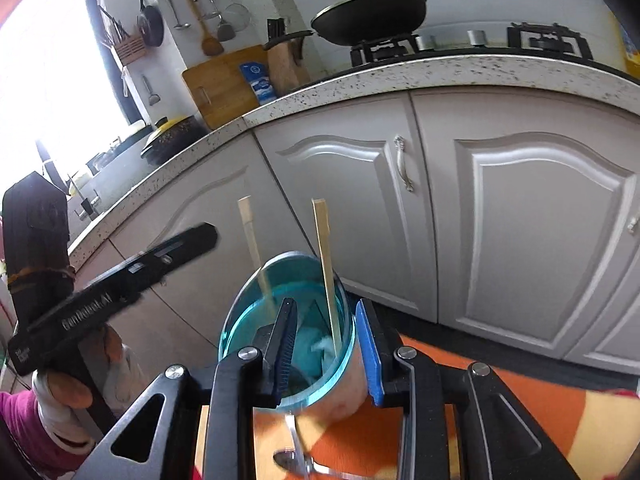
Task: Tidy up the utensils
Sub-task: 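Lower both sticks into the teal-lidded cup and open both grippers, then move both grippers back down over the utensils on the table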
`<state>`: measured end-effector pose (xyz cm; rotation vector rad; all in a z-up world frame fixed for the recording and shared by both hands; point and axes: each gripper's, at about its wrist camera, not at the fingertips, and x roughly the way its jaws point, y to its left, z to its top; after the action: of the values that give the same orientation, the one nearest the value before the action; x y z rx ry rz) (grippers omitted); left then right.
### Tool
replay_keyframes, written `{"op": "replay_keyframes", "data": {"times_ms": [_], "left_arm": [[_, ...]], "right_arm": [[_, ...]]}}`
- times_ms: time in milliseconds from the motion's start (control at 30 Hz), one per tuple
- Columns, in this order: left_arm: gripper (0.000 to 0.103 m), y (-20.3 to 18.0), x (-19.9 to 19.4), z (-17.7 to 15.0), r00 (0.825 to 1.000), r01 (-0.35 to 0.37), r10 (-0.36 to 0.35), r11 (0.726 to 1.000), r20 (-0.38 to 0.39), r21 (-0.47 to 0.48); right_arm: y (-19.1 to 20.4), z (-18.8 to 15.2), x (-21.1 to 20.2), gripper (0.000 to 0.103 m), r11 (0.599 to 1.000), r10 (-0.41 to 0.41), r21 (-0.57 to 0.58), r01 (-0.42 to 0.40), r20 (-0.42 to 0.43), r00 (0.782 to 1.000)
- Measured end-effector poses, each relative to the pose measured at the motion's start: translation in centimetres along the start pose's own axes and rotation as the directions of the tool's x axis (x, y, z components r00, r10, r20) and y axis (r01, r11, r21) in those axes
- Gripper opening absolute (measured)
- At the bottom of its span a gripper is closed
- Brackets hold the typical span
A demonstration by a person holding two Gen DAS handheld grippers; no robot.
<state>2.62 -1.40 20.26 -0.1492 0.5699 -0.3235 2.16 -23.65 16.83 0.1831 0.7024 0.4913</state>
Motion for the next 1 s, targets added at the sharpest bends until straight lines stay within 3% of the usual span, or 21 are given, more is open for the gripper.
{"op": "replay_keyframes", "data": {"times_ms": [233, 333, 500, 667, 867, 1000], "left_arm": [[0.047, 0.2, -4.0, -2.5, 0.997, 0.047, -0.048, 0.999, -0.059, -0.027], [0.047, 0.1, -4.6, -5.0, 0.99, 0.064, -0.068, 0.997, -0.127, -0.035], [0.047, 0.5, -3.4, -9.7, 0.953, 0.069, -0.096, 0.992, -0.286, -0.104], [0.047, -0.8, -2.7, -13.6, 0.91, 0.104, -0.15, 0.985, -0.387, -0.138], [0.047, -3.4, -1.5, -16.4, 0.853, 0.15, -0.222, 0.971, -0.473, -0.184], [0.047, -4.3, 0.2, -17.1, 0.836, 0.135, -0.239, 0.962, -0.494, -0.237]], "right_arm": [[0.0, -3.5, -4.5, 0.037, 0.999, -0.034, -0.003, 0.034, -0.082, 0.996], [-0.6, -5.8, -6.0, 0.037, 0.998, -0.063, 0.002, 0.064, -0.127, 0.99], [-2.0, -9.6, -7.4, 0.037, 0.995, -0.07, 0.052, 0.081, -0.193, 0.979], [-1.7, -12.9, -7.8, 0.037, 0.995, -0.073, 0.053, 0.088, -0.241, 0.968], [-3.2, -15.3, -8.8, 0.037, 0.988, -0.063, 0.121, 0.097, -0.254, 0.965], [-4.1, -16.2, -9.4, 0.037, 0.985, -0.089, 0.119, 0.126, -0.278, 0.957]]}}
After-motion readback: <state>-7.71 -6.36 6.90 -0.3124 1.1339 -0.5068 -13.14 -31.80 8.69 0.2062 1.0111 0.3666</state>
